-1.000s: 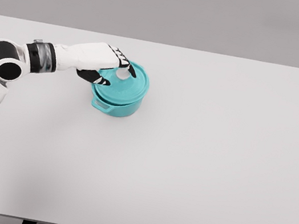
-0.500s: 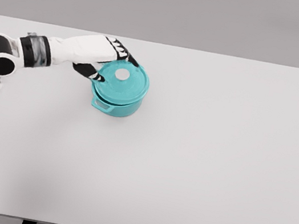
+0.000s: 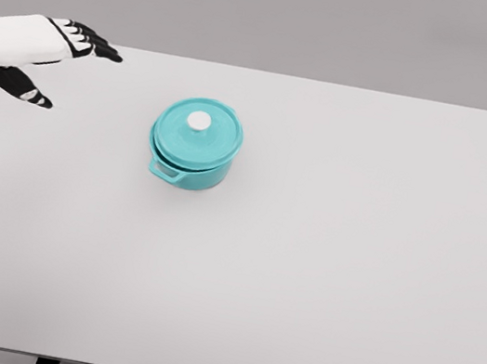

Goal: Cover the pot with left arm

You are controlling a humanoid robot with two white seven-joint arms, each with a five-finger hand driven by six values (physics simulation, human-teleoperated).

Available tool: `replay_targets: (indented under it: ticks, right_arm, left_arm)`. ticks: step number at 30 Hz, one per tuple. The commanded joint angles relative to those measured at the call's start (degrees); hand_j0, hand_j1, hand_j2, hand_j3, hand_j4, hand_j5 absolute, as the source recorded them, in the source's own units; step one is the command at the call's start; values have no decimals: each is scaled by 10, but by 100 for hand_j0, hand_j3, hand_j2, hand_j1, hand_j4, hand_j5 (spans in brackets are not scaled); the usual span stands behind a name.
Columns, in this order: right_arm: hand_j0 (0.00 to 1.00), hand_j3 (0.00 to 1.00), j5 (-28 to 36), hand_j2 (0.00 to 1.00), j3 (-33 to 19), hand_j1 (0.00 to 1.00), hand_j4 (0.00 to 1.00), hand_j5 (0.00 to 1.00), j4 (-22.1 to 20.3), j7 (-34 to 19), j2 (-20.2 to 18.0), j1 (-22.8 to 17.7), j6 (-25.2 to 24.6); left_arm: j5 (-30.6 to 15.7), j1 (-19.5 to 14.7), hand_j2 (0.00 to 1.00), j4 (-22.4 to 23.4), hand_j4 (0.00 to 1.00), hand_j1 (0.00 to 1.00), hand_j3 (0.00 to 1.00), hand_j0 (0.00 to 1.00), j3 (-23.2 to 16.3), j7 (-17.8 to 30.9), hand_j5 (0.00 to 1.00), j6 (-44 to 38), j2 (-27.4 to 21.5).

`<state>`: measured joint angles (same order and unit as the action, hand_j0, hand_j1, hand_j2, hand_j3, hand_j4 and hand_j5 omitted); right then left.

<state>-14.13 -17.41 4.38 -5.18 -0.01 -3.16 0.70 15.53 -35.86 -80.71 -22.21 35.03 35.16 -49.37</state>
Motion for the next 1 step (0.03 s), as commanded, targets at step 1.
replay_targets:
  ticks: [1]
  right_arm:
    - [100, 100, 0, 100, 0, 100, 100, 100, 0, 0, 0, 0, 0]
  left_arm:
    - [-6, 0, 100, 0, 100, 100, 100, 100, 2, 0, 100, -2, -5]
